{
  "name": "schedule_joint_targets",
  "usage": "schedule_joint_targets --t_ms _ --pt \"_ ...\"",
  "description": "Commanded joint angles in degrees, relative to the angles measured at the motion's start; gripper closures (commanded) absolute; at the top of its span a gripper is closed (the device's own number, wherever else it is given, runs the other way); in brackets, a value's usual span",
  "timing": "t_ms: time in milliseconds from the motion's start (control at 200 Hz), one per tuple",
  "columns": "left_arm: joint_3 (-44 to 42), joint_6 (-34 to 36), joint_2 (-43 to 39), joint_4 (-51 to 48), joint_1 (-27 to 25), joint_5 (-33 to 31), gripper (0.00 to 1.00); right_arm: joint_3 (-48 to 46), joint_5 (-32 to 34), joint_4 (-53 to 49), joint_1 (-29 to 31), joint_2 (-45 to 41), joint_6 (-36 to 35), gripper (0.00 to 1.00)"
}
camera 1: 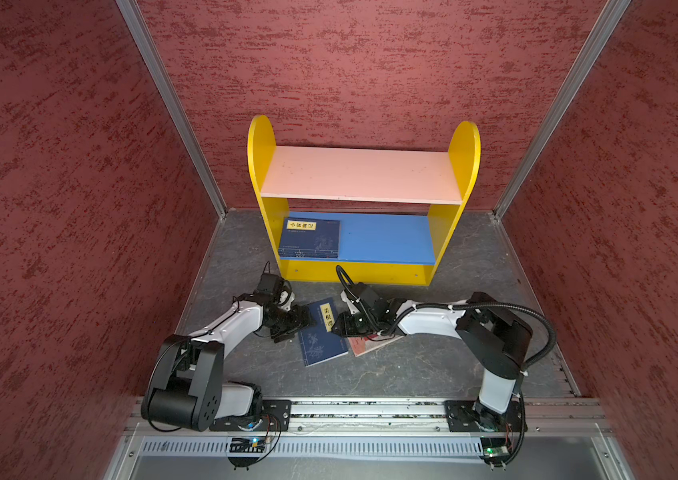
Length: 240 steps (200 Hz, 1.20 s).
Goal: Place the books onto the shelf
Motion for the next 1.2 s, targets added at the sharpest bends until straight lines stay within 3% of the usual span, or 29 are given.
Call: schedule_joint_targets --t_ms 0,366,812,1197 --pt "-1.76 0.0 2.02 0.55 -0.57 0.93 0.13 1.0 -0.43 -1.9 0.51 2.47 0.51 0.53" --pt "-2.08 -0.79 3.24 1.02 -0.83 1.48 0.13 1.26 2.28 -3.41 1.41 3.92 2.67 0.53" --pt "-1.75 -2.61 -4.95 4.71 -0.46 10.36 0.13 0.64 0.89 -0.94 1.7 5.05 4.6 0.52" --pt "-1.62 -4.04 -6.0 6.45 0.56 15.64 0.15 0.33 0.79 -0.91 1.7 4.72 5.04 0.52"
